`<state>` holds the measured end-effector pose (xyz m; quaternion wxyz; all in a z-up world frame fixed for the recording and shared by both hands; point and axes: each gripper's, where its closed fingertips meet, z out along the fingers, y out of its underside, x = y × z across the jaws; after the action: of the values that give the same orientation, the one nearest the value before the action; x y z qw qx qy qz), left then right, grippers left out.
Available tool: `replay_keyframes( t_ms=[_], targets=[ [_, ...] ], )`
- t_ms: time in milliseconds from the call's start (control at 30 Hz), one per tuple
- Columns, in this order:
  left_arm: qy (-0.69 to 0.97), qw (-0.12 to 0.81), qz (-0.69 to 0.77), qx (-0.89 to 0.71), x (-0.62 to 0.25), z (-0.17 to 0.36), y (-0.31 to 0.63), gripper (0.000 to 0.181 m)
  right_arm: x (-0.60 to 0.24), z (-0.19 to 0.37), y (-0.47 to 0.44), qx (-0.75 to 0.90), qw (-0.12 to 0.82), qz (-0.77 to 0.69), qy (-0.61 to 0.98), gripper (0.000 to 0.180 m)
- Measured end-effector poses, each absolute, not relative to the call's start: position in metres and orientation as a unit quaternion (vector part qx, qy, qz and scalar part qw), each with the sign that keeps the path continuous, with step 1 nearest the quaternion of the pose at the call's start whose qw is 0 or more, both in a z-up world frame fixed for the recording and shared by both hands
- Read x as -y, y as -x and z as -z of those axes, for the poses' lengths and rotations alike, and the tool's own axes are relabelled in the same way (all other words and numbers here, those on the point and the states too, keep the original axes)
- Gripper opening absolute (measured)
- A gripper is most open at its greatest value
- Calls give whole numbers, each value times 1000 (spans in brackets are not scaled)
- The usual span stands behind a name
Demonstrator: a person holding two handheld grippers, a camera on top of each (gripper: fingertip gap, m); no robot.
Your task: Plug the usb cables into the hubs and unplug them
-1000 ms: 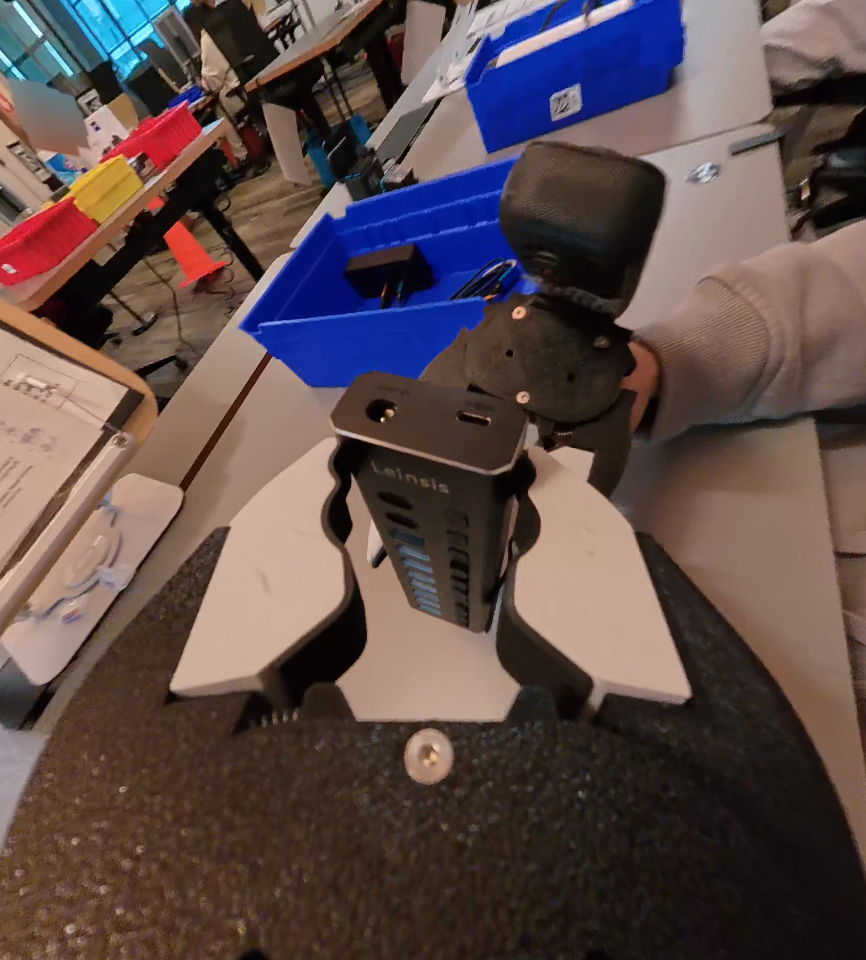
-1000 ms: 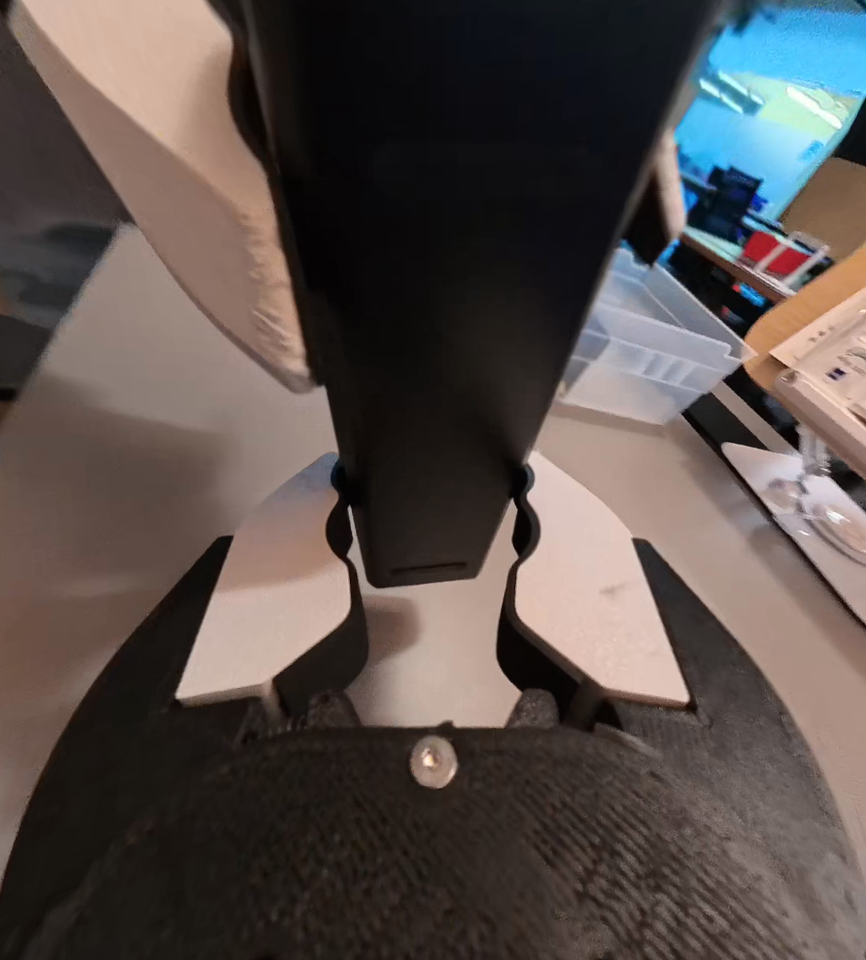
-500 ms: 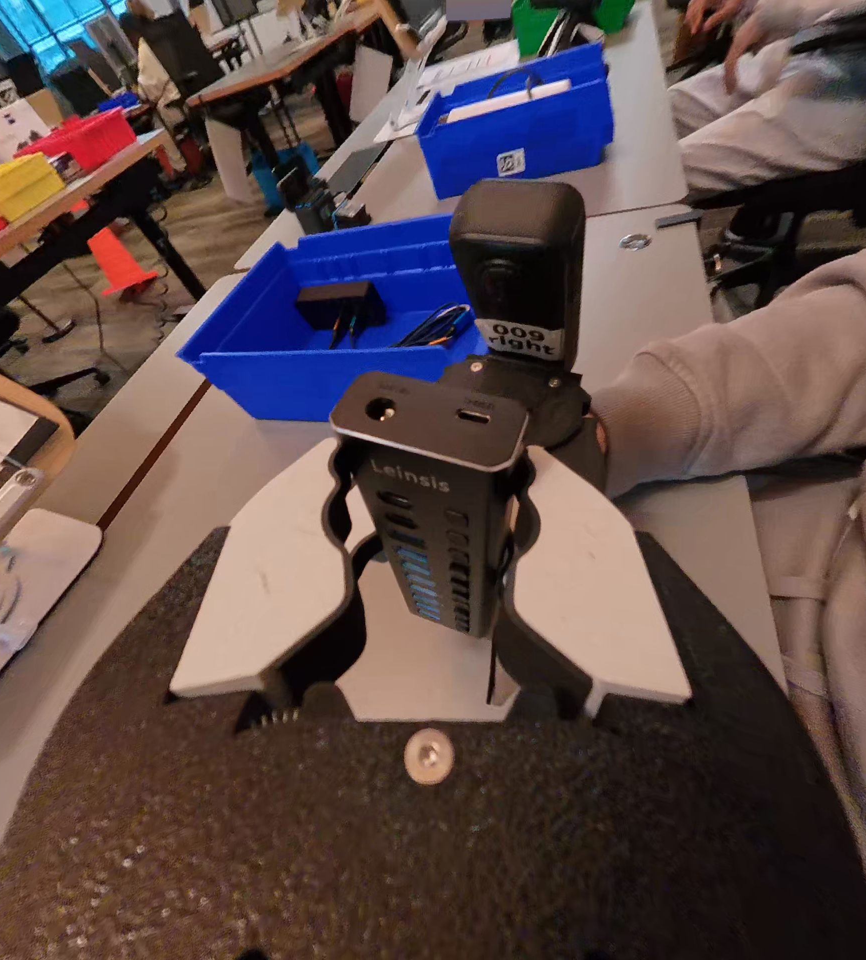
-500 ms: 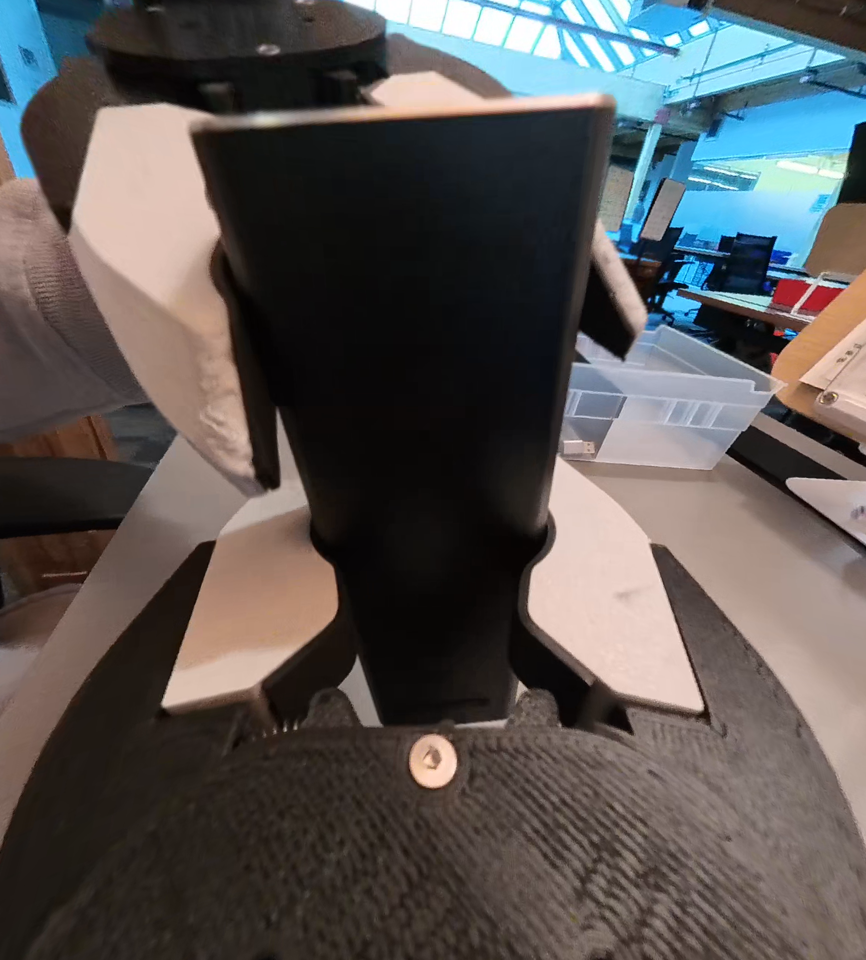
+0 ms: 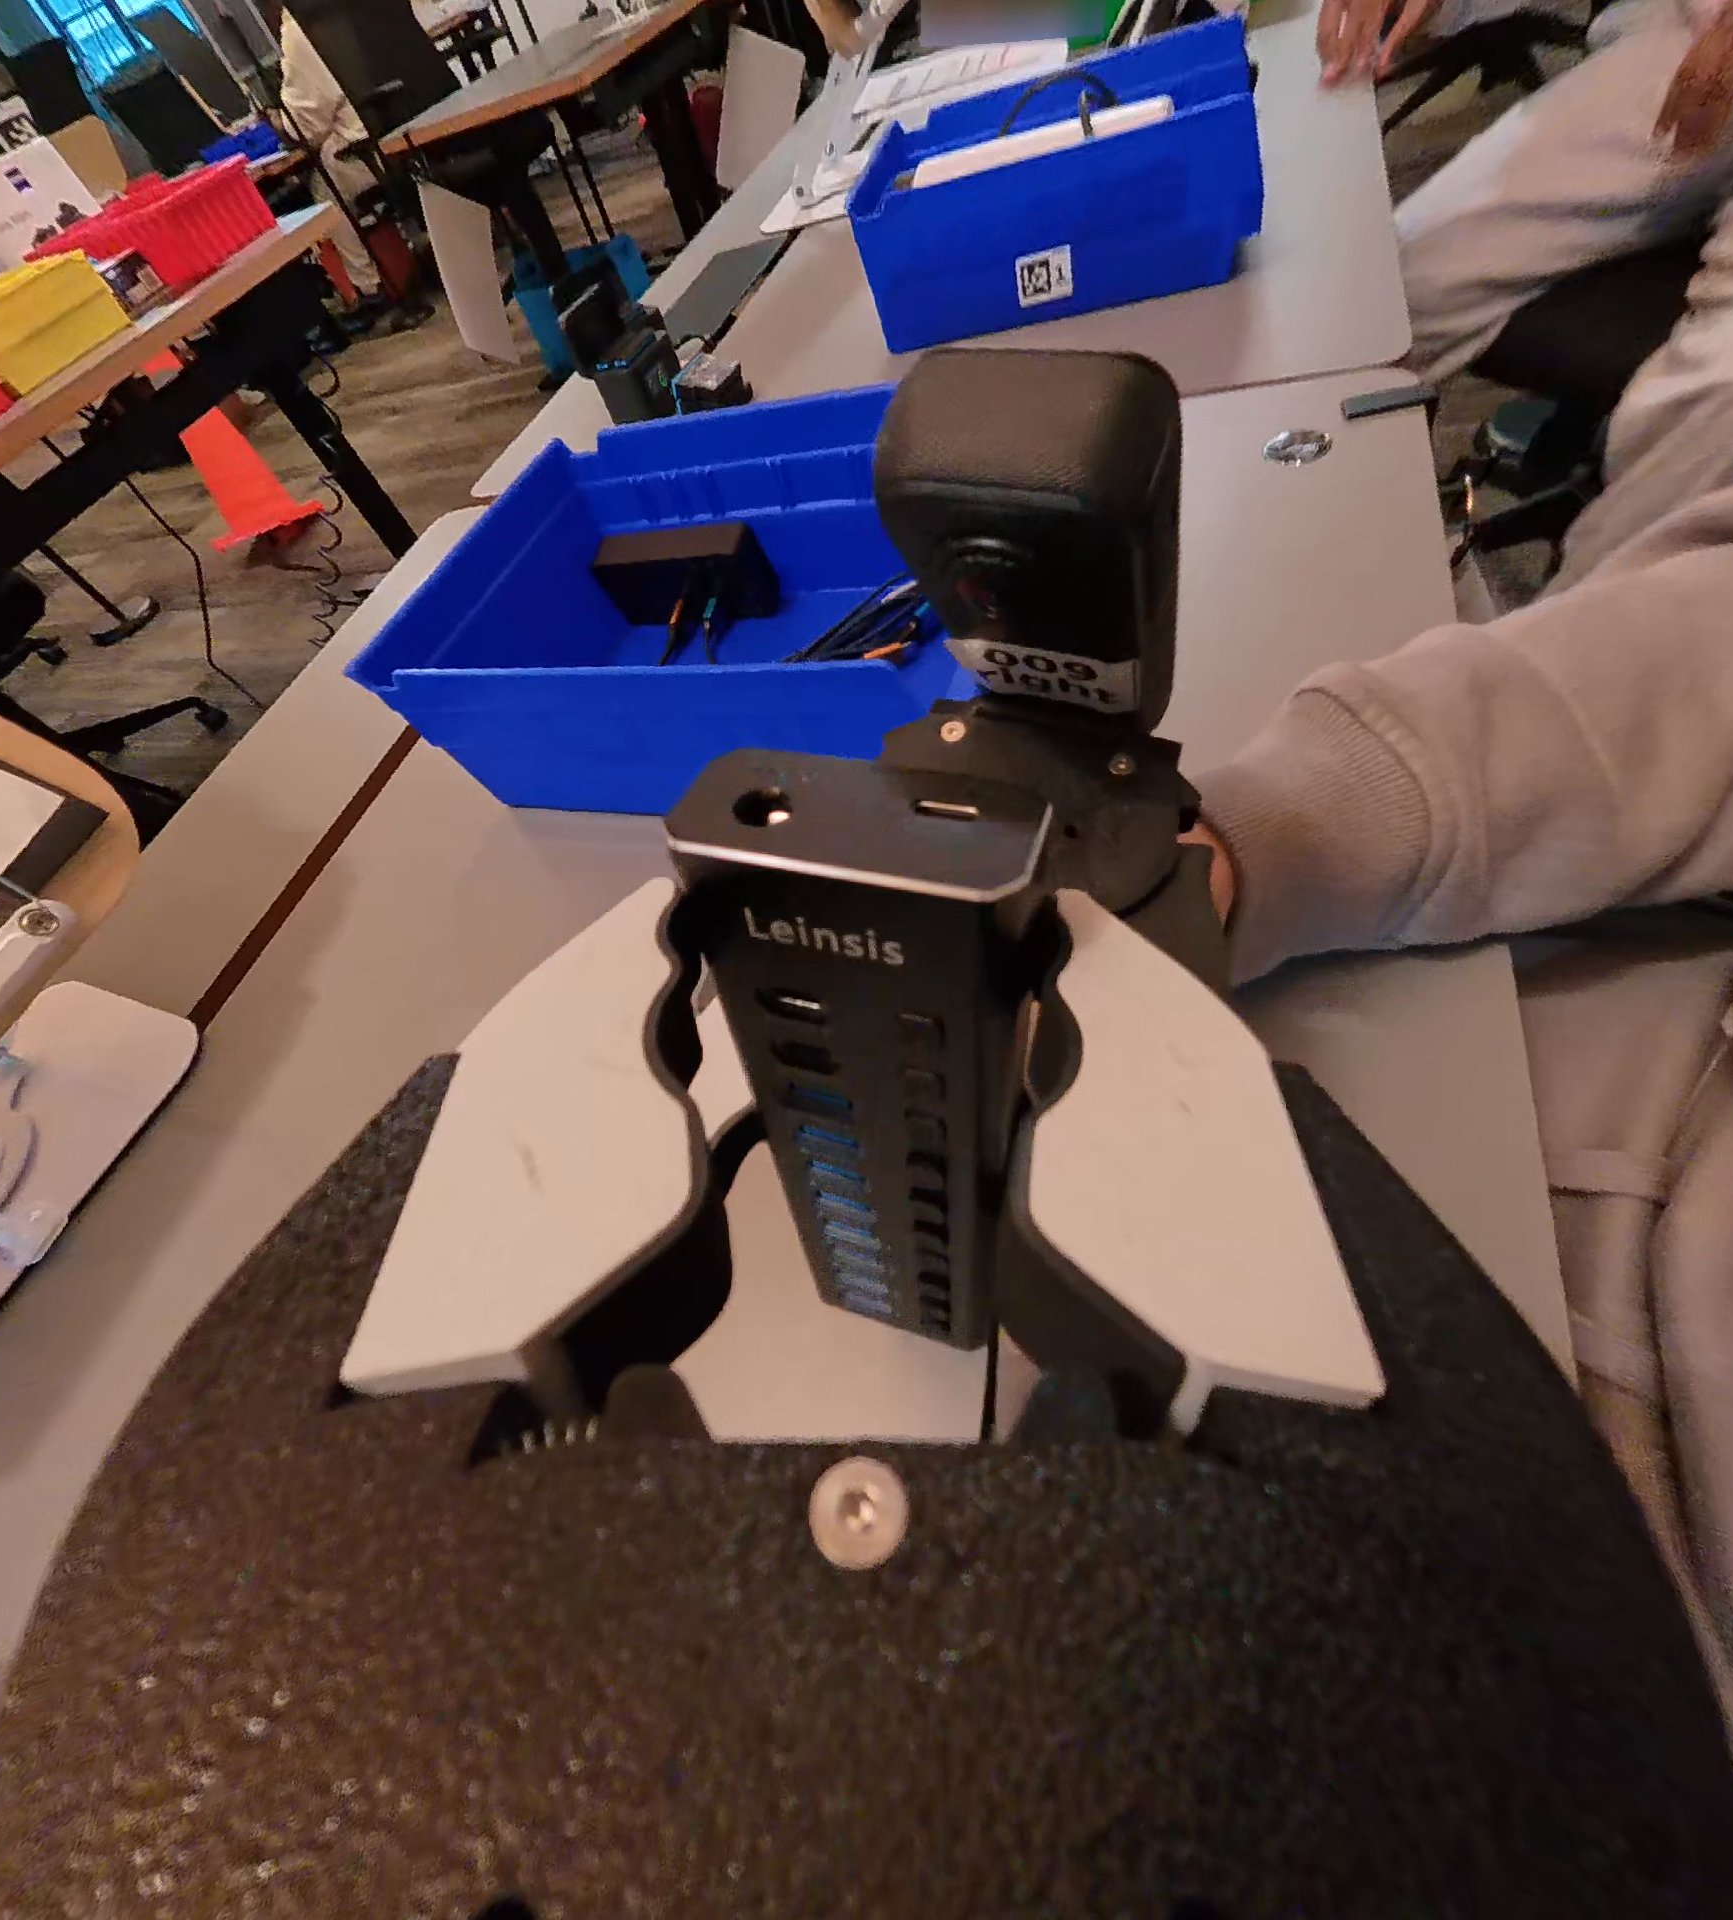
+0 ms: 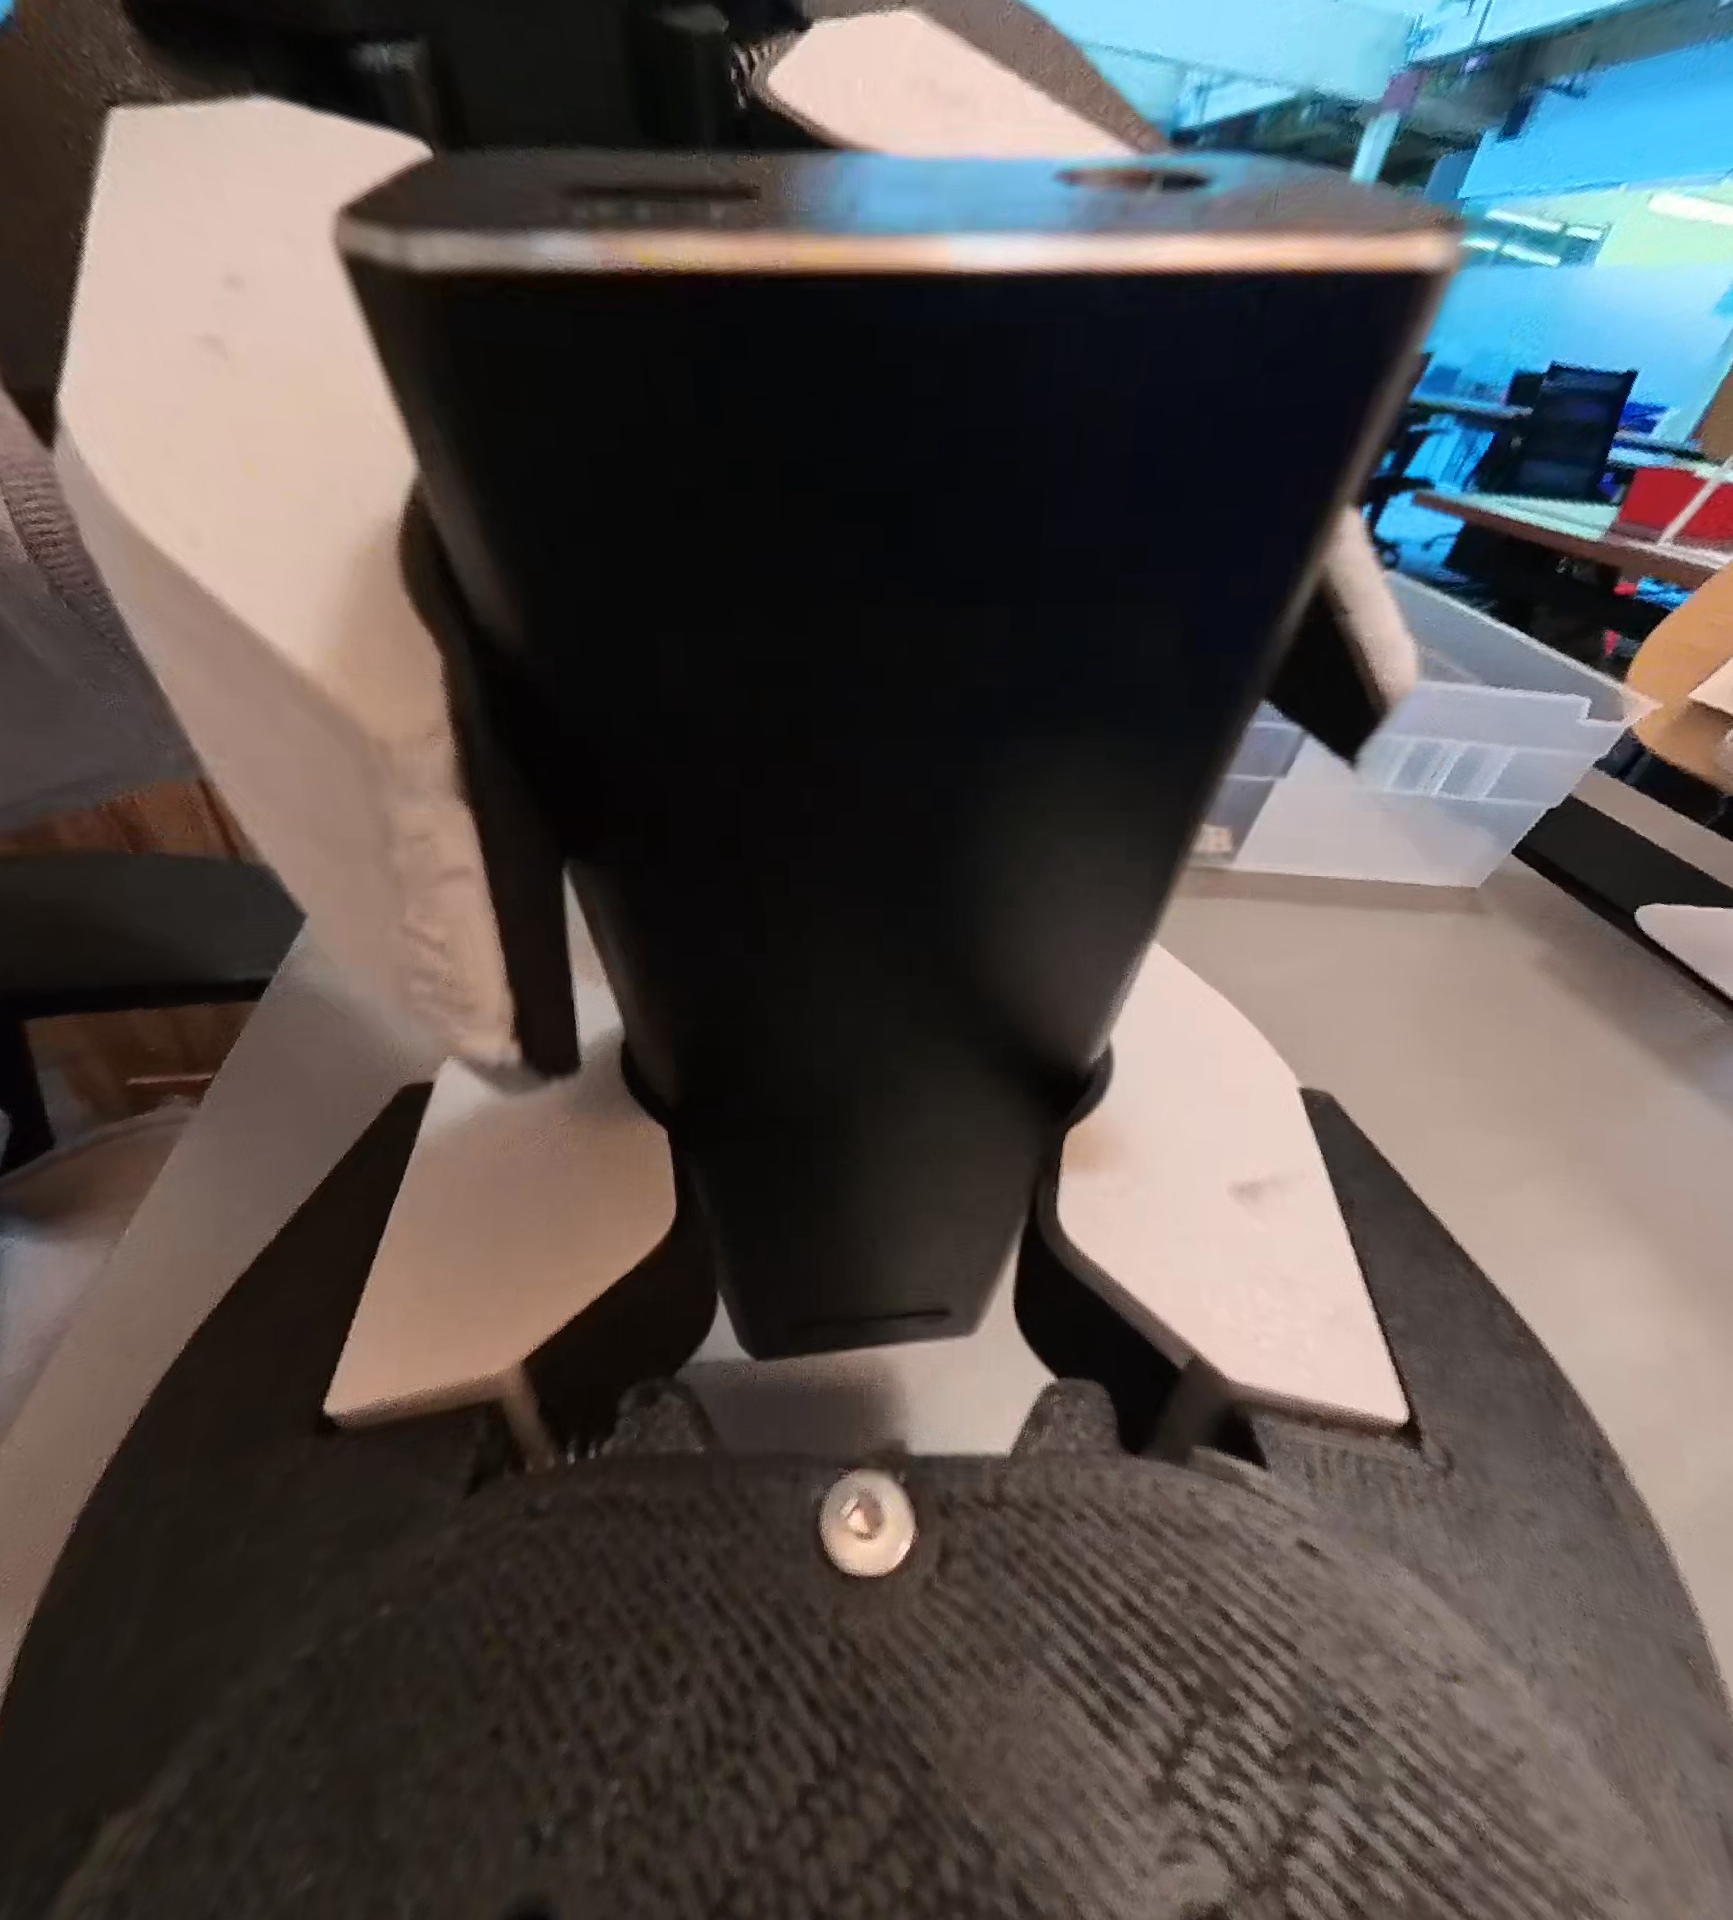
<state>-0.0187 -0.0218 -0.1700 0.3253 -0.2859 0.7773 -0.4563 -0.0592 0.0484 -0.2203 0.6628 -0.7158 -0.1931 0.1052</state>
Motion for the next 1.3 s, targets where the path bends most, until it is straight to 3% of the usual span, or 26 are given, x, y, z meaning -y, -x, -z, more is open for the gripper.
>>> replay_keyframes(
  t_ms=[967, 1300],
  targets=[
    [295, 295, 480, -772, 11, 176, 27, 61, -44, 209, 57, 181, 708, -127, 670, 73],
    [282, 295, 445, -797, 17, 181, 25, 61, -40, 215, 61, 196, 673, -145, 699, 73]
  ],
)
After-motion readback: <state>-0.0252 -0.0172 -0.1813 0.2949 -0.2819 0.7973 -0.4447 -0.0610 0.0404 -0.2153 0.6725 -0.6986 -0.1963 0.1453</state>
